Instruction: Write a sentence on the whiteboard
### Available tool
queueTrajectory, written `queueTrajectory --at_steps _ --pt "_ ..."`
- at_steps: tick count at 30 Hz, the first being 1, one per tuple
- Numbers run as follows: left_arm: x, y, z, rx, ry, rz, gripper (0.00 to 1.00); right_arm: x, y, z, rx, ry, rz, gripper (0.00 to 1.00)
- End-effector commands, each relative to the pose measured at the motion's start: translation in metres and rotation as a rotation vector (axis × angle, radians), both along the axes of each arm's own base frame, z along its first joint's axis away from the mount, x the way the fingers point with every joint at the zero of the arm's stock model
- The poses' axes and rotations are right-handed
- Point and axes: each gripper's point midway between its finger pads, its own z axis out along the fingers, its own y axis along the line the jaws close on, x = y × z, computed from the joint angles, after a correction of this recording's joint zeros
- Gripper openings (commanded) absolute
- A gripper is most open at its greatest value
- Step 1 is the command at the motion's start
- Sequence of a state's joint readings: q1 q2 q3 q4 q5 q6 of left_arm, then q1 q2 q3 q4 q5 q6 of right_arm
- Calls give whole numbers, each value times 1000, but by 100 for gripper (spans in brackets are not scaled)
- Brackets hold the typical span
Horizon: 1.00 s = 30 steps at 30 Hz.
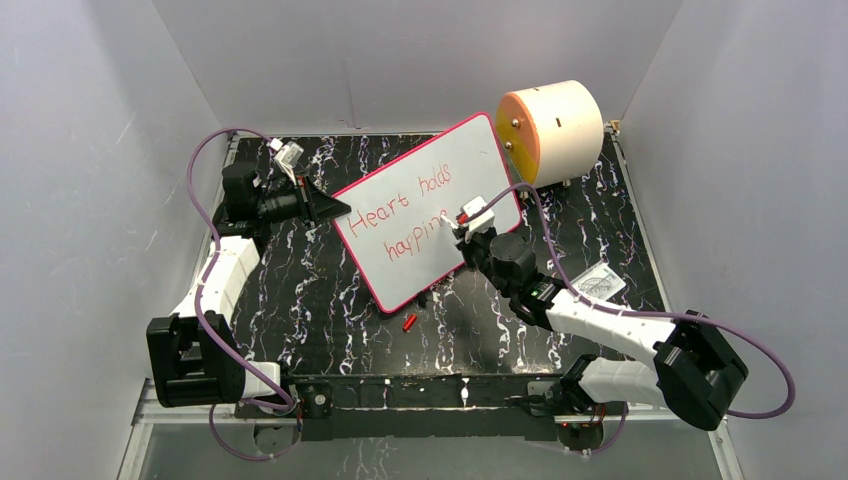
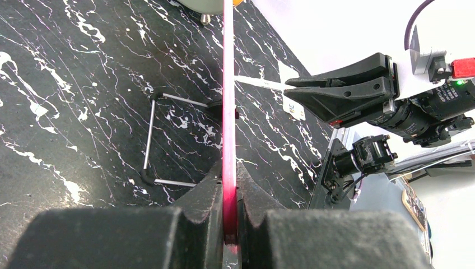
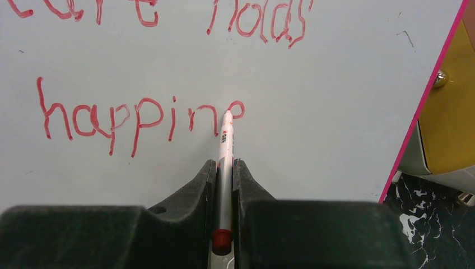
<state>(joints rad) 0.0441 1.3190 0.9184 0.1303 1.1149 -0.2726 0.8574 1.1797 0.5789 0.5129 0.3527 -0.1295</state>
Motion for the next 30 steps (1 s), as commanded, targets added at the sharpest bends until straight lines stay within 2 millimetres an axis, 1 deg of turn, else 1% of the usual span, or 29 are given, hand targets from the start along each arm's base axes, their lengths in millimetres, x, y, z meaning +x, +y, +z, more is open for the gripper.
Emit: queueTrajectory --at_steps 1,8,12,21,30 --pt "-8 -5 -6 -3 36 -41 0 -4 3 8 20 15 25 0" --pt "-8 -5 -6 -2 34 -41 0 -7 0 -3 -8 43 23 0" --pt "-8 -5 -6 -2 36 -40 0 -4 -3 -8 -30 43 4 0" --pt "-8 -5 -6 -2 36 -40 0 -2 -7 -10 -60 43 -17 0" --pt "-8 -5 -6 -3 37 -41 0 5 -11 -6 -48 12 -54 0"
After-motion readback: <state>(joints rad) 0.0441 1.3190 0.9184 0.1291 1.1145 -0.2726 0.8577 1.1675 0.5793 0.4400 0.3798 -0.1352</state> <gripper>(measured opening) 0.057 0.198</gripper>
